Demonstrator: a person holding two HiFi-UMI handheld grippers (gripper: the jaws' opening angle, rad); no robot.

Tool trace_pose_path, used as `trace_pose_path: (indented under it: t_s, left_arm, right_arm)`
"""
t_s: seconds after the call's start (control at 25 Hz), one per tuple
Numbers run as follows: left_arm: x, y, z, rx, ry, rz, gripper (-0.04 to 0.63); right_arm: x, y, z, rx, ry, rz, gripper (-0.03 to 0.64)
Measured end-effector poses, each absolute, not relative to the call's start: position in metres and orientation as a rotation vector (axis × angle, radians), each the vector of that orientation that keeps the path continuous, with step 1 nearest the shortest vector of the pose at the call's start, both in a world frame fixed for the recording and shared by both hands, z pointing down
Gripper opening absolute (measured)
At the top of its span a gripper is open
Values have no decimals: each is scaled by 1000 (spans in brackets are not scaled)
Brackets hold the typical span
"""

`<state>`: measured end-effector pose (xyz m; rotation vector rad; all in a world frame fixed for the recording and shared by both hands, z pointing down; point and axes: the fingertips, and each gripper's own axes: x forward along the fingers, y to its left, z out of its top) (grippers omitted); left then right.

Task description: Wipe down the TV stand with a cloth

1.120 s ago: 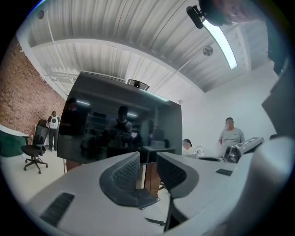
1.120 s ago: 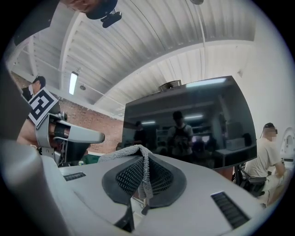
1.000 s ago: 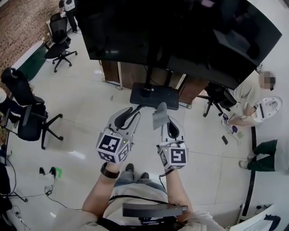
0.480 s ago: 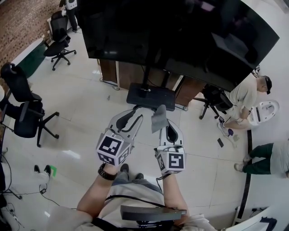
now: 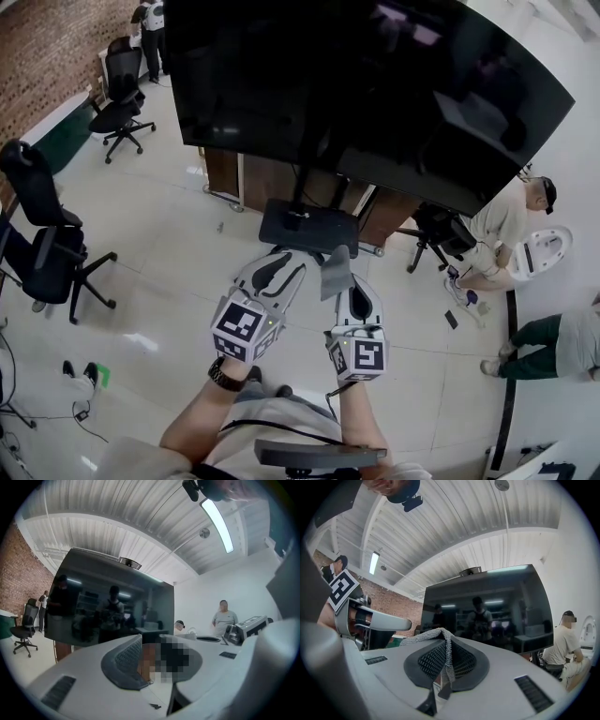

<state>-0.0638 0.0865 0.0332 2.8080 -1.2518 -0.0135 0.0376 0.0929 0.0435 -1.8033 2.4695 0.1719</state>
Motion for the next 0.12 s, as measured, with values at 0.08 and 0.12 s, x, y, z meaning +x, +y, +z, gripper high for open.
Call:
trace_pose_path:
  t_s: [0.08, 0.12]
  left_arm:
    - [-65, 85, 34, 2808, -1246, -8, 150]
    - [-66, 83, 34, 2808, -1245, -7, 150]
  right_arm:
    - [34, 91, 43, -1798, 2478, 172, 6]
    - [33, 90, 42, -1794, 2482, 172, 6]
